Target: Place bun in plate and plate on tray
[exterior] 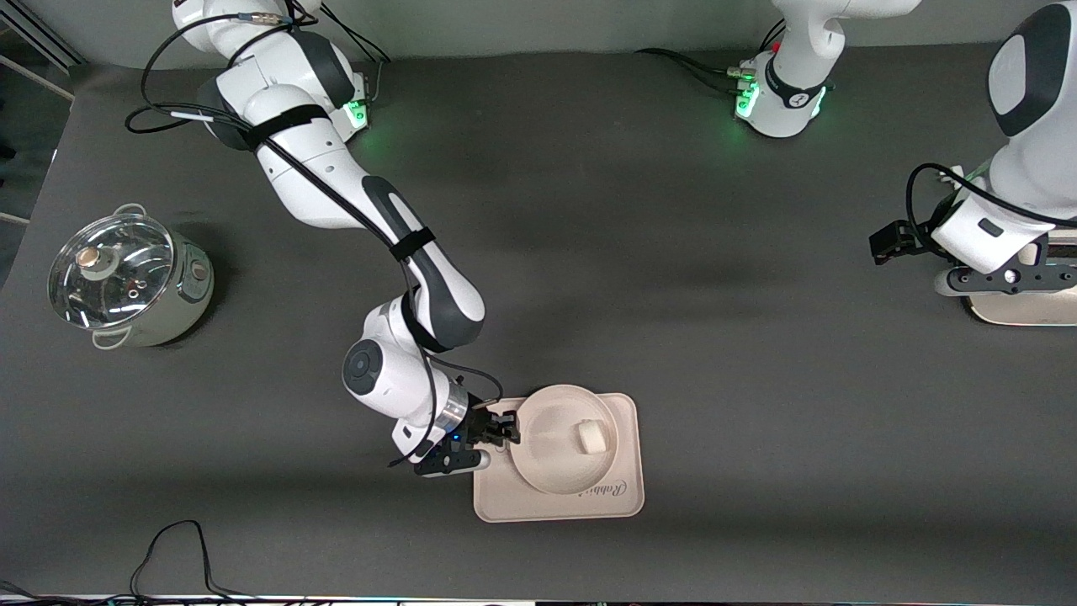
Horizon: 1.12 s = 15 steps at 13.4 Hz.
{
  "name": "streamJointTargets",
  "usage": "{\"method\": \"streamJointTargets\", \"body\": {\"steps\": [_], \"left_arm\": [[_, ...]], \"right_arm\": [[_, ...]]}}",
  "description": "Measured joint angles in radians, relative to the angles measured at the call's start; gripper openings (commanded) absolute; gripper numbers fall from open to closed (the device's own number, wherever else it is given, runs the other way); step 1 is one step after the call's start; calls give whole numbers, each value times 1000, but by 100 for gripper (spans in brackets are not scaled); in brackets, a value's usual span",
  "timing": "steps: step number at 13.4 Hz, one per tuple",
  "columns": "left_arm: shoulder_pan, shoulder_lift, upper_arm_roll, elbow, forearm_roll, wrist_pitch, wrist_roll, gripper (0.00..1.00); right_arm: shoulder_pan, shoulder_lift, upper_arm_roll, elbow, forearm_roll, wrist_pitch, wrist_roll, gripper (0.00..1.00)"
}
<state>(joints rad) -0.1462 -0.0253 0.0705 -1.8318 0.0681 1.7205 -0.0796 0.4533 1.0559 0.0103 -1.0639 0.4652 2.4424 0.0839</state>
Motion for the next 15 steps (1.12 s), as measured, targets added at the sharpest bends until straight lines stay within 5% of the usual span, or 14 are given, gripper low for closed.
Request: {"method": "streamJointTargets", "body": {"steps": [5,11,15], "left_arm": [[-11,5,0,1,0,-2,0,100],[-11,12,6,29,0,-42,-7,100],[17,11,-5,66,0,-62,-12,100]], "right_arm": [[-30,-145,-12,-52,-5,-196,-31,100],[-5,-584,-177,-477,-113,-384,-121,100],[-5,-796,-233,-510,-365,-633,-128,100]]}}
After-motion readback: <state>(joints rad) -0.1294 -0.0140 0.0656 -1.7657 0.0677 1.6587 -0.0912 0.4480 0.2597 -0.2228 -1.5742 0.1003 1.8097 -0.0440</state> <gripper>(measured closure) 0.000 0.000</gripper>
